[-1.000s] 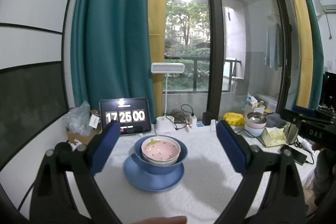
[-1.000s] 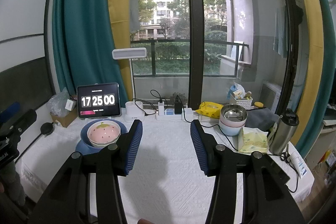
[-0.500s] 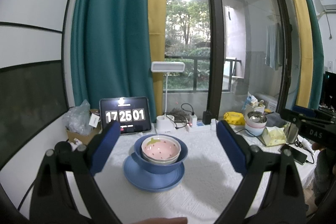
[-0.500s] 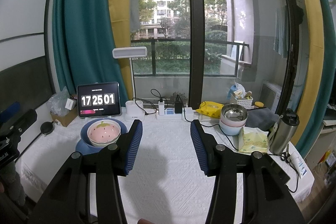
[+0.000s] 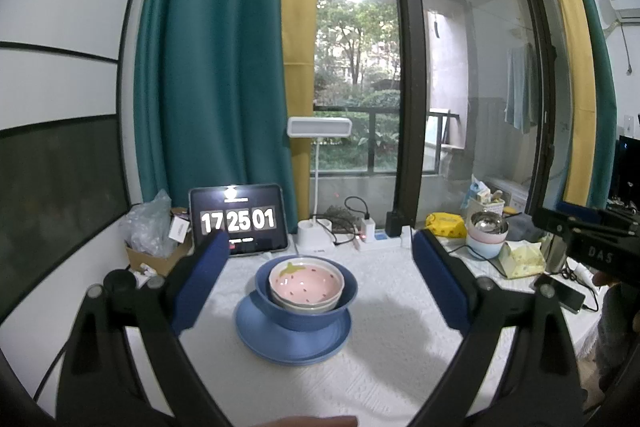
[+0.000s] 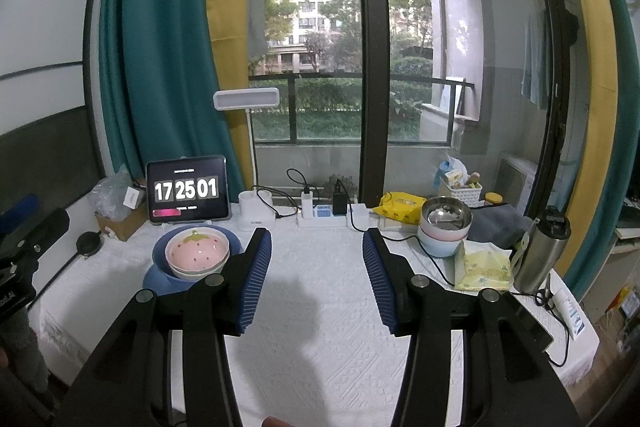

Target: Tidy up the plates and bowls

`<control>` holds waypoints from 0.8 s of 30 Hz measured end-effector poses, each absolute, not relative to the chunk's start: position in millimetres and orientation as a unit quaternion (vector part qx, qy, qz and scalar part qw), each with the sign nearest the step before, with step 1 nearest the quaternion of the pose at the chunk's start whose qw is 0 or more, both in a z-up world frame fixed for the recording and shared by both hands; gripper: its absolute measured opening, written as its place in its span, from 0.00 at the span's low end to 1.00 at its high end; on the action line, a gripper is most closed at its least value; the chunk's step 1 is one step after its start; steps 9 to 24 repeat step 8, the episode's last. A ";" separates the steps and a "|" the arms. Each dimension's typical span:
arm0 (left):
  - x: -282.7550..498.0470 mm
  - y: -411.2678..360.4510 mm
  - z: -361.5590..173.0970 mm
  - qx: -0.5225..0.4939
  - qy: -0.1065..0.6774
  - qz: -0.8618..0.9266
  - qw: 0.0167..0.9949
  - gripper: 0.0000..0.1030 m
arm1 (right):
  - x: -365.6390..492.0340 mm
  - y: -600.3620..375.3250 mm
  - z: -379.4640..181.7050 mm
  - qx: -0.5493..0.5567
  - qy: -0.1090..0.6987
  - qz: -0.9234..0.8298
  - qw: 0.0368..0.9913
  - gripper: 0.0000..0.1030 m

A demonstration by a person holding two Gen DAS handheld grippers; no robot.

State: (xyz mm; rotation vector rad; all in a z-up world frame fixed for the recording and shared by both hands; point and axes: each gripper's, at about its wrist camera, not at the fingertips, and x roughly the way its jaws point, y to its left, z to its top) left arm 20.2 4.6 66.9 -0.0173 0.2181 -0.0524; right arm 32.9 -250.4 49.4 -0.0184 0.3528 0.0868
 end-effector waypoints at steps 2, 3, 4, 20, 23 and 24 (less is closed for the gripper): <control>20.3 4.5 66.3 -0.009 0.110 -0.026 0.994 0.91 | 33.1 -250.8 49.4 -0.010 0.176 0.043 0.983 0.49; 20.1 4.4 65.7 -0.009 0.111 -0.026 0.993 0.91 | 33.1 -251.3 48.5 -0.010 0.177 0.043 0.983 0.49; 19.6 4.1 65.3 -0.010 0.110 -0.027 0.994 0.91 | 33.2 -251.3 48.3 -0.010 0.176 0.043 0.983 0.49; 20.2 2.5 62.2 -0.005 0.107 -0.028 0.994 0.91 | 35.3 -251.4 44.6 -0.010 0.179 0.045 0.983 0.49; 20.2 2.5 62.2 -0.005 0.107 -0.028 0.994 0.91 | 35.3 -251.4 44.6 -0.010 0.179 0.045 0.983 0.49; 20.2 2.5 62.2 -0.005 0.107 -0.028 0.994 0.91 | 35.3 -251.4 44.6 -0.010 0.179 0.045 0.983 0.49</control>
